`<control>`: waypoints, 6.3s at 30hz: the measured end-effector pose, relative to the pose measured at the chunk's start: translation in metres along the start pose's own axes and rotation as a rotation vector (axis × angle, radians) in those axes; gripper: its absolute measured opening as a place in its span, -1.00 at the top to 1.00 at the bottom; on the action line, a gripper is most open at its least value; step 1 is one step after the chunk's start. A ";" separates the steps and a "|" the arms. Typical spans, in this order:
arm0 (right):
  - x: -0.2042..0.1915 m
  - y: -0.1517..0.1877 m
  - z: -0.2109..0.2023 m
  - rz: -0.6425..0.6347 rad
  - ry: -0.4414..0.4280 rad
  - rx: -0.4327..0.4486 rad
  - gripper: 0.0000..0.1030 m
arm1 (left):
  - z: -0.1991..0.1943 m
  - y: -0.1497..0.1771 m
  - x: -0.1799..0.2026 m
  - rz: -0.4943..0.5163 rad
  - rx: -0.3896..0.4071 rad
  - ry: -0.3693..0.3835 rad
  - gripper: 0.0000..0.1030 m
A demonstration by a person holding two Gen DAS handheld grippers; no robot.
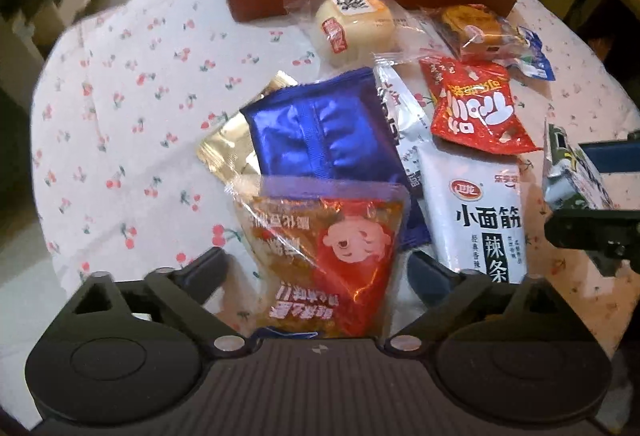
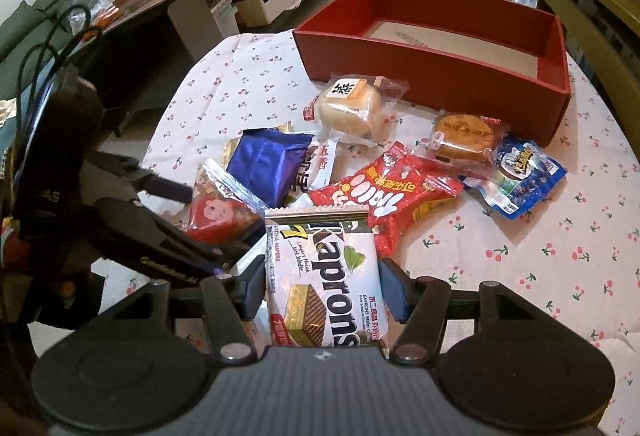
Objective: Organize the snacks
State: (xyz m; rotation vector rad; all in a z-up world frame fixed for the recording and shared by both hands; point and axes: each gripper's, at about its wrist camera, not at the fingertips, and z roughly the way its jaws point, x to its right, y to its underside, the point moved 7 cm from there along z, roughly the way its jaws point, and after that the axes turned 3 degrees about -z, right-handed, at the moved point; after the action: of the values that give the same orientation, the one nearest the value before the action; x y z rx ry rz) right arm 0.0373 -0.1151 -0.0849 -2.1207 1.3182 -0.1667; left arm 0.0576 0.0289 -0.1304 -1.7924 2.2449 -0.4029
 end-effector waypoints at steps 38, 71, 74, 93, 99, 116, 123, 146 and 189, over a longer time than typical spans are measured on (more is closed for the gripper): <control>0.045 -0.082 -0.039 0.110 0.110 0.231 -0.40 | -0.066 -0.109 0.031 -0.113 0.223 0.109 -0.20; 0.162 -0.198 0.090 0.186 0.204 0.158 -0.39 | 0.058 -0.255 -0.010 -0.204 0.191 0.014 -0.17; 0.166 -0.197 0.096 0.184 0.210 0.154 -0.39 | 0.060 -0.256 -0.011 -0.173 0.213 -0.035 -0.18; 0.171 -0.204 0.096 0.139 0.278 0.169 -0.45 | 0.056 -0.264 -0.010 -0.159 0.246 -0.079 -0.50; 0.162 -0.208 0.076 0.143 0.298 0.200 -0.46 | 0.038 -0.264 -0.011 -0.168 0.272 -0.072 -0.64; 0.130 -0.189 0.026 0.162 0.286 0.245 -0.48 | 0.003 -0.250 -0.002 -0.169 0.302 -0.050 -0.77; 0.107 -0.163 -0.001 0.196 0.259 0.265 -0.48 | -0.024 -0.218 0.004 -0.190 0.310 -0.022 -0.77; 0.037 -0.075 -0.008 0.205 0.163 0.152 -0.48 | -0.042 -0.106 0.003 -0.184 0.227 -0.035 -0.77; -0.027 0.015 0.030 0.182 0.089 -0.095 -0.67 | -0.018 -0.046 -0.008 -0.269 0.086 -0.005 -0.35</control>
State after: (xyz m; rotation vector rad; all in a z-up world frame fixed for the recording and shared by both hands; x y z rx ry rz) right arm 0.0245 -0.0835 -0.1115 -2.0781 1.5915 -0.1264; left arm 0.0950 0.0277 -0.0966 -2.0515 1.9543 -0.5356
